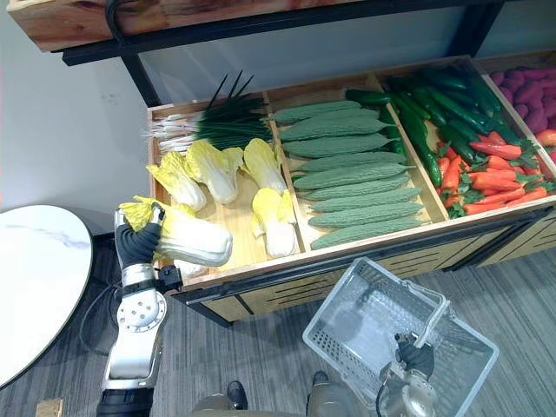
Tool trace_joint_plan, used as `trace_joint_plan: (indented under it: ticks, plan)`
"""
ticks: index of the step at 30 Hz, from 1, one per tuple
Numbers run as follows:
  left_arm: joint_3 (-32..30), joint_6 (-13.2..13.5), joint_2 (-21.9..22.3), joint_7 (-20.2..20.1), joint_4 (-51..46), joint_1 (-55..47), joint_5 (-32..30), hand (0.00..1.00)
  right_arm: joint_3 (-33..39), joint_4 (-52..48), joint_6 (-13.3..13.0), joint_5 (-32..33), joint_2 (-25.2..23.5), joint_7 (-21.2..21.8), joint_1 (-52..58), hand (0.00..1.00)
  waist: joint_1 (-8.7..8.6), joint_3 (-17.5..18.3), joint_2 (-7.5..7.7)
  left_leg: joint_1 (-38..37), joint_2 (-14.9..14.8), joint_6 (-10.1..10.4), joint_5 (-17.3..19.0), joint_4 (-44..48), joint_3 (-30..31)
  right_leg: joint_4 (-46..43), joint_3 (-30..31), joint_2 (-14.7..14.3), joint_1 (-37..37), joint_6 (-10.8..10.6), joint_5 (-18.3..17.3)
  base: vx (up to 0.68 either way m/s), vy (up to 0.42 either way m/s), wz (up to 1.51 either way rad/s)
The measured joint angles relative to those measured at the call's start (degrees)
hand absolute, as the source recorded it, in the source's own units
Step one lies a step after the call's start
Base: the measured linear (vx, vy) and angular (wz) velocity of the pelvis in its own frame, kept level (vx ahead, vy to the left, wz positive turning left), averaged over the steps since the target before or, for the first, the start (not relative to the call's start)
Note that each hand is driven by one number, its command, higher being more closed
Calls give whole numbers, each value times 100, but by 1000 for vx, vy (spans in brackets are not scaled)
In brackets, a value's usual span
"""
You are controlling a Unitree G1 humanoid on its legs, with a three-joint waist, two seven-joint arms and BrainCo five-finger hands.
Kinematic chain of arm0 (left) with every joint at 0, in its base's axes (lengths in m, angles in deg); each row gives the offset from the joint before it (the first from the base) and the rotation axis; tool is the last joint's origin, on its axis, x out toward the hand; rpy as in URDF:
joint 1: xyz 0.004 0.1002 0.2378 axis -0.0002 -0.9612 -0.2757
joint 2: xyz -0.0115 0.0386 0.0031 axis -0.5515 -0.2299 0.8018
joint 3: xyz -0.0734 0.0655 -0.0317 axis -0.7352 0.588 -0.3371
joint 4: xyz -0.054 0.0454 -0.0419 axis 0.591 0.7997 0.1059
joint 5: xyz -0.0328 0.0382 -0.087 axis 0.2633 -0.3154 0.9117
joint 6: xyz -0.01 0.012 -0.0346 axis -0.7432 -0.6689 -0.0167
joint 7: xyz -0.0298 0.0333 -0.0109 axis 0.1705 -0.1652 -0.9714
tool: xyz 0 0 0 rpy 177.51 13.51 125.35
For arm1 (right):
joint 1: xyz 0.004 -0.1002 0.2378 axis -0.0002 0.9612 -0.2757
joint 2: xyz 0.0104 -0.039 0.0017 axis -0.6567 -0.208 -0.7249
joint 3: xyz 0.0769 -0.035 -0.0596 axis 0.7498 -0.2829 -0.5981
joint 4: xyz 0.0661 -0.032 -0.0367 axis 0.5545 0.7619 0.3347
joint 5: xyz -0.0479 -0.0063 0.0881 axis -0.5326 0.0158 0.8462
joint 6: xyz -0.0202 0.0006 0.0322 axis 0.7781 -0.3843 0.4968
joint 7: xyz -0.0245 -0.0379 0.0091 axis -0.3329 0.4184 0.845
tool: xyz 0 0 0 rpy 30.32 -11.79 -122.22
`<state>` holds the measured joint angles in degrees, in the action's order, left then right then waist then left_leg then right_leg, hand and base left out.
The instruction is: Pick vegetable in the basket
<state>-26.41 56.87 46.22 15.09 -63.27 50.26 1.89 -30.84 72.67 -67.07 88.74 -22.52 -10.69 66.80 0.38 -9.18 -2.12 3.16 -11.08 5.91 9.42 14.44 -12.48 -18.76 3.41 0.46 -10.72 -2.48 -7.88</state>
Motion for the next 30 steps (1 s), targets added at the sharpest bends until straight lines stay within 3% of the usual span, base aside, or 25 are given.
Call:
trace_joint_plan:
  ticks: [4, 8, 9, 10, 11, 12, 13, 15, 16, 18, 19, 20, 21, 22, 23, 25, 26, 28, 30]
  plan:
    - [185, 130, -3, 7, -300, -247, 117, 100, -3, -857, -8, -19, -3, 6, 202, 100, -92, 35, 73, -165, -70, 47, 223, 128, -676, 104, 715, -227, -215, -72, 223, -32, 59, -98]
    - [573, 205, -11, -8, -330, -232, 159, 100, -330, -1577, -31, -71, 7, 6, 122, 100, -105, 59, 94, -255, -343, 19, 647, 654, -1497, 419, 1840, -752, -475, -108, 759, 9, 102, -189]
    - [671, 207, -13, -9, -329, -199, 160, 100, -457, -1752, -34, -144, 2, 11, 69, 100, -104, 64, 102, -397, -431, 28, 709, 651, -1938, 637, 1779, -757, -540, 49, 825, 10, 57, -213]
    - [776, 210, -34, -9, -328, -146, 159, 100, -604, -1807, -36, -163, -16, 20, -8, 100, -93, 73, 135, -560, -491, 28, 711, 590, -2375, 687, 1066, -506, -672, 248, 850, 8, 45, -200]
    - [822, 211, -54, -9, -325, -114, 159, 100, -679, -1807, -41, -201, -29, 24, -38, 100, -92, 70, 154, -665, -491, 27, 712, 549, -2566, 672, 645, -347, -717, 263, 854, 25, 45, -189]
    - [866, 227, -92, -20, -321, -79, 154, 100, -849, -1782, -43, -276, -40, 76, -105, 100, -132, 84, 193, -886, -456, 25, 714, 487, -2938, 632, -450, 44, -838, 373, 854, 39, 25, -139]
    - [864, 245, -105, -17, -309, -71, 152, 100, -900, -1743, -46, -325, -33, 145, -161, 100, -147, 88, 192, -984, -422, 23, 715, 450, -3050, 618, -1015, 225, -831, 508, 872, 99, -23, -183]
    - [759, 305, -122, -7, -205, 21, 151, 100, -1105, -1479, -47, -433, 115, 294, -495, 100, -86, 127, 81, -1429, -371, 22, 712, 71, -3388, 546, -3101, 708, -661, 837, 1091, 152, -126, -202]
    - [730, 312, -134, -9, -168, 54, 151, 100, -1142, -1394, -46, -464, 148, 346, -601, 100, -87, 135, 69, -1529, -354, 25, 712, -40, -3478, 504, -3397, 764, -654, 735, 1141, 161, -172, -179]
    - [755, 323, -103, -132, 289, 441, 152, 100, -1167, -1219, -47, -489, 327, 475, -813, 100, -270, 125, -38, -1703, -399, 197, 602, -99, -3592, 399, -3146, 493, -788, 693, 1069, 165, -156, -123]
    - [777, 323, -125, -251, 569, 609, 154, 100, -1214, -1114, -46, -475, 424, 541, -899, 100, -307, 120, -47, -1708, -562, 202, 551, 320, -3621, 368, -2903, 352, -769, 720, 1003, 163, -123, -103]
    - [798, 323, -137, -294, 689, 658, 155, 100, -1243, -1057, -45, -471, 467, 595, -924, 100, -306, 121, -45, -1698, -688, 127, 493, 697, -3606, 375, -2769, 276, -733, 736, 978, 262, -126, -124]
    - [860, 324, -149, -390, 917, 725, 158, 100, -1303, -1035, -45, -462, 584, 665, -908, 100, -306, 120, -46, -1560, -941, -277, 211, 1575, -3402, 458, -2543, 159, -582, 753, 951, 298, -70, -107]
    - [918, 326, -197, -441, 1126, 744, 168, 100, -1395, -1032, -44, -441, 719, 704, -887, 100, -363, 107, -47, -1301, -1135, -580, -314, 2431, -2907, 688, -2344, 110, -297, 754, 952, 316, -39, -94]
    - [973, 331, -220, -475, 1220, 745, 168, 100, -1463, -1031, -44, -414, 779, 717, -889, 100, -373, 106, -54, -1146, -1145, -580, -288, 2779, -2598, 794, -2234, 94, -175, 753, 951, 266, 38, -82]
    - [1150, 336, -266, -632, 1438, 736, 225, 100, -1574, -1030, -43, -224, 1004, 775, -937, 100, -337, 112, -80, -268, -818, -559, 443, 3432, -1275, 1152, -1790, 28, 161, 815, 909, 248, 102, -87]
    - [1180, 335, -293, -634, 1498, 731, 228, 100, -1620, -1030, -43, -158, 1037, 810, -942, 100, -294, 108, -73, -101, -700, -541, 589, 3372, -997, 1209, -1670, 21, 256, 815, 910, 251, 123, -94]
    - [1208, 330, -422, -639, 1619, 690, 214, 100, -1872, -1029, -34, -76, 1116, 995, -957, 100, -241, 79, -35, 307, -226, -477, 852, 2586, -180, 1338, -1231, 59, 550, 746, 868, 230, 147, -92]
    - [1212, 330, -511, -634, 1666, 731, 182, 100, -2063, -1030, -32, 5, 1211, 1119, -954, 100, -244, 66, -21, 584, 124, -405, 806, 1744, 378, 1329, -946, 119, 642, 598, 824, 160, 208, -82]
